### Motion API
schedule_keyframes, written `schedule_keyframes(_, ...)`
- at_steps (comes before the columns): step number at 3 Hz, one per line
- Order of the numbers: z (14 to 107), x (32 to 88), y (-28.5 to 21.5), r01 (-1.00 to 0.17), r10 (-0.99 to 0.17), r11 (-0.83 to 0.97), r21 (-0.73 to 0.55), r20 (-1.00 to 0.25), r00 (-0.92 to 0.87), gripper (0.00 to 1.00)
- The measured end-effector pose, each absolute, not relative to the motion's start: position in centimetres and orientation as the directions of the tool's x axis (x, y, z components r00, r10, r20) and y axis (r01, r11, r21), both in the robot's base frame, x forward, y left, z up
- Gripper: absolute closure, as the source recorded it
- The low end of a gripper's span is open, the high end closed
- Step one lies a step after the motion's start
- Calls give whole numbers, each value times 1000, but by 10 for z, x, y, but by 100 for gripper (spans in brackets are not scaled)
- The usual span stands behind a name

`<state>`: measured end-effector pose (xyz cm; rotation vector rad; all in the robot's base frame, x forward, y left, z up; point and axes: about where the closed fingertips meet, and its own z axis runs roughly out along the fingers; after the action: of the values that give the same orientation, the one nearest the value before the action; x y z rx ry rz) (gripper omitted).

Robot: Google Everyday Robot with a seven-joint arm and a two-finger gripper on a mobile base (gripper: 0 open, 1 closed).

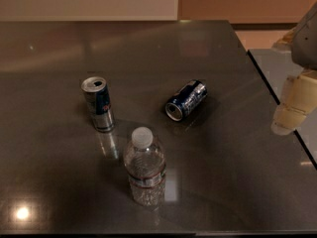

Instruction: Place pepsi can upright

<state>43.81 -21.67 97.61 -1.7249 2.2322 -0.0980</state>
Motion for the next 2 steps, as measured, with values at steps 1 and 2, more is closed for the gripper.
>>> schedule_keyframes(1,976,438,-217,-931,-953,270,-245,-207,-222,0)
schedule_keyframes(2,971,450,-213,-944,-960,229,-236,-215,-179,0)
